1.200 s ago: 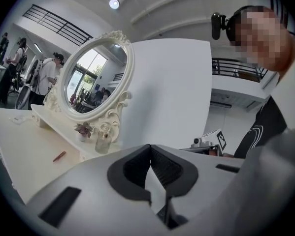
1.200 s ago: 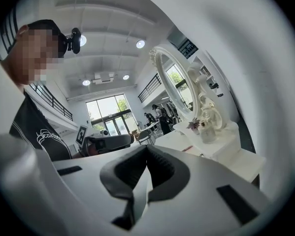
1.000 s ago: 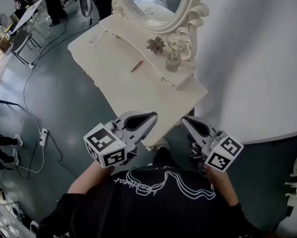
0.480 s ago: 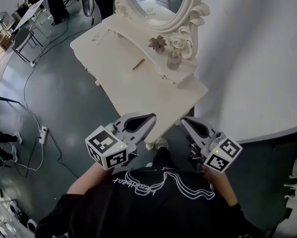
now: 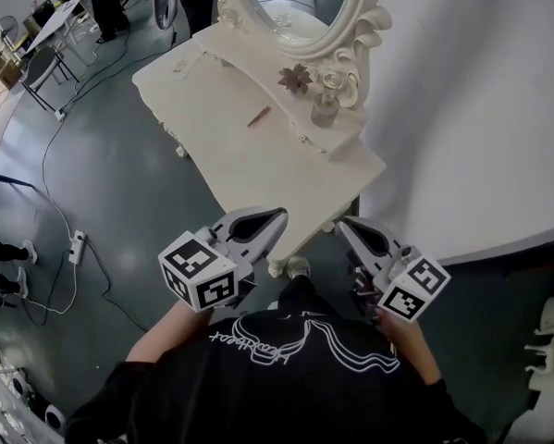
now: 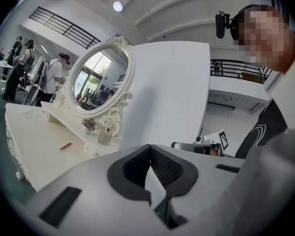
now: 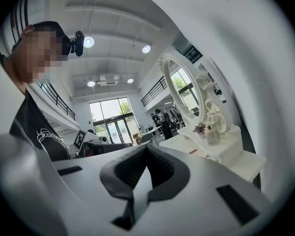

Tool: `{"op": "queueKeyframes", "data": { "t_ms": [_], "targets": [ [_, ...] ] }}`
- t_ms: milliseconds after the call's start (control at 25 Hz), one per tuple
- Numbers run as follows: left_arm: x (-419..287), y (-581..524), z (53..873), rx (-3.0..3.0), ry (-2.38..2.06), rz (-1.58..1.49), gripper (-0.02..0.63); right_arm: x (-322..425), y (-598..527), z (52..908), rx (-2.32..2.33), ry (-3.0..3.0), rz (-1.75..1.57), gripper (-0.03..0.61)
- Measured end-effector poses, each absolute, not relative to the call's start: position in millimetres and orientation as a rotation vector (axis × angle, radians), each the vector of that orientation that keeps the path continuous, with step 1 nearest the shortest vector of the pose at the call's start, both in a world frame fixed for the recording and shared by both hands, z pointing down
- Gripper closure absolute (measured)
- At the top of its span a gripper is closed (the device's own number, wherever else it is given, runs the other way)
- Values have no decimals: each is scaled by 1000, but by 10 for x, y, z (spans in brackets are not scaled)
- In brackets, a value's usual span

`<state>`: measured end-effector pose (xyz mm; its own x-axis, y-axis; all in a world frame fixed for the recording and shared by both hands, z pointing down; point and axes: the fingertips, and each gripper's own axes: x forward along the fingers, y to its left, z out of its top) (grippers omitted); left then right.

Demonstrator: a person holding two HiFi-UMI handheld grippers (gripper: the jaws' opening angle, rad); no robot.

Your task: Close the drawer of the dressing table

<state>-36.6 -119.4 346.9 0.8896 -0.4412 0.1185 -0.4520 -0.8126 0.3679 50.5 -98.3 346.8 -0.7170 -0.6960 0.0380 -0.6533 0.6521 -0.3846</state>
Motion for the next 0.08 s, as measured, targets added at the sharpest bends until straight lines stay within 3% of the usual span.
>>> {"op": "queueKeyframes", "data": {
  "t_ms": [80],
  "targets": [
    [-370, -1178, 3466, 2661, -657, 31, 611, 509, -960, 3477, -1134, 2751, -576, 575]
  ]
}}
